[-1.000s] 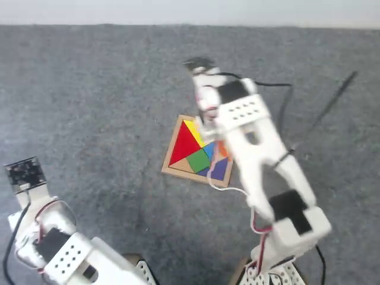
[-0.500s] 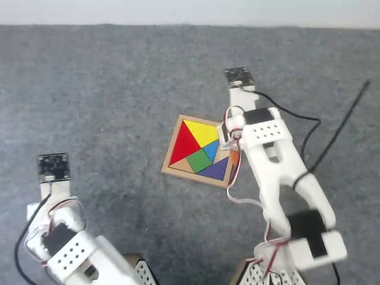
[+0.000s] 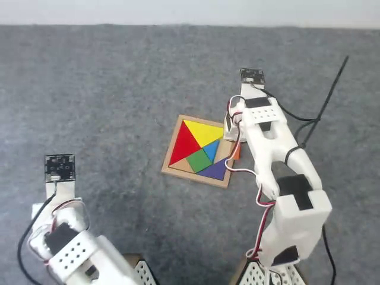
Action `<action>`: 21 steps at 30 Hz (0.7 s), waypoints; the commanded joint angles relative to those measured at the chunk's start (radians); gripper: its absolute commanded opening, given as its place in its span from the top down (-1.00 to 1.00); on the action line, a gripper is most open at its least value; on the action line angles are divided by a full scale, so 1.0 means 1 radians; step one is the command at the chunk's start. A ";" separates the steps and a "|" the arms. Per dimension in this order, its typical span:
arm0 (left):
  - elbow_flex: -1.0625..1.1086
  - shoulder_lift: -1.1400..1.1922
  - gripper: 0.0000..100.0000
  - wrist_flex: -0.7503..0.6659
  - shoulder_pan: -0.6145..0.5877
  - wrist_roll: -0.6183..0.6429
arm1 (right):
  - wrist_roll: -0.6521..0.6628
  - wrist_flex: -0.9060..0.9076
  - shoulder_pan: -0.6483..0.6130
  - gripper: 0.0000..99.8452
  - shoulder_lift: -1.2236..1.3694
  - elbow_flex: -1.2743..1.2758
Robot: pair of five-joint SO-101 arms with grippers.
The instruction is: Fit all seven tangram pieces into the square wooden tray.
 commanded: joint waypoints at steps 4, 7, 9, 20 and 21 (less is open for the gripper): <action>-0.010 -0.012 0.97 -0.011 0.002 -0.009 | -0.006 0.004 -0.016 0.98 -0.015 -0.057; -0.010 -0.012 0.97 -0.011 0.000 -0.009 | -0.009 0.050 -0.048 0.98 -0.010 -0.078; -0.008 -0.012 0.97 -0.011 0.000 -0.009 | -0.011 0.061 -0.051 0.98 -0.010 -0.086; -0.002 -0.012 0.97 -0.011 0.000 -0.009 | -0.011 0.064 -0.061 0.84 -0.010 -0.086; -0.002 -0.012 0.97 -0.011 0.000 -0.009 | -0.011 0.065 -0.067 0.84 -0.010 -0.086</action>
